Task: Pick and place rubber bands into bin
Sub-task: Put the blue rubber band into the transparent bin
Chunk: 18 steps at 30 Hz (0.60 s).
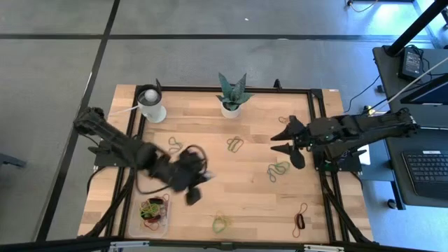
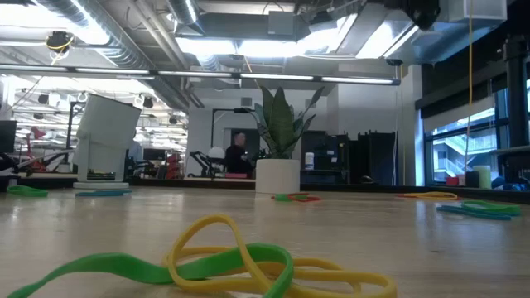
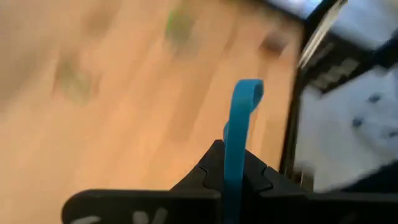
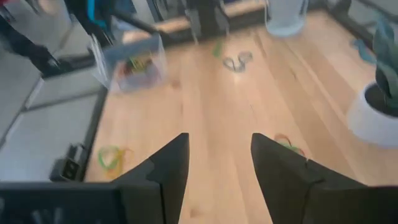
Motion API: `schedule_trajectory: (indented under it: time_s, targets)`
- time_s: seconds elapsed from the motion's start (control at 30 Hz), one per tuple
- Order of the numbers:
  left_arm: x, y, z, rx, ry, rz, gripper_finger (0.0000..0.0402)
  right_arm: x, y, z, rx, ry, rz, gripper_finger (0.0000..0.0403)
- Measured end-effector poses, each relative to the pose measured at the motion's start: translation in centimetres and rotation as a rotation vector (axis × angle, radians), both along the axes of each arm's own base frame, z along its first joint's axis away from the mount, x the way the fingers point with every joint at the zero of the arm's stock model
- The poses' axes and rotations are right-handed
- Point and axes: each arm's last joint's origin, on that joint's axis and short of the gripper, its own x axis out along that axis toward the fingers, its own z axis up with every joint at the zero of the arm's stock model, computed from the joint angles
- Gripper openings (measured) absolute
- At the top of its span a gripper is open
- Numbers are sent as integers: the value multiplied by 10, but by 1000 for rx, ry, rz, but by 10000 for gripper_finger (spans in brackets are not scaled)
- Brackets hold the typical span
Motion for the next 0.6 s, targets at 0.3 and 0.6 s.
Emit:
schedule_trajectory:
  time_s: [0.3,0.6]
  targets:
    - [-74,-52,-54,-265,471,312,2,21,3,-17,-43,99,-29,177]
    - [-105,-90,-118,-408,670,435,3,41,7,-35,-59,186,-29,177]
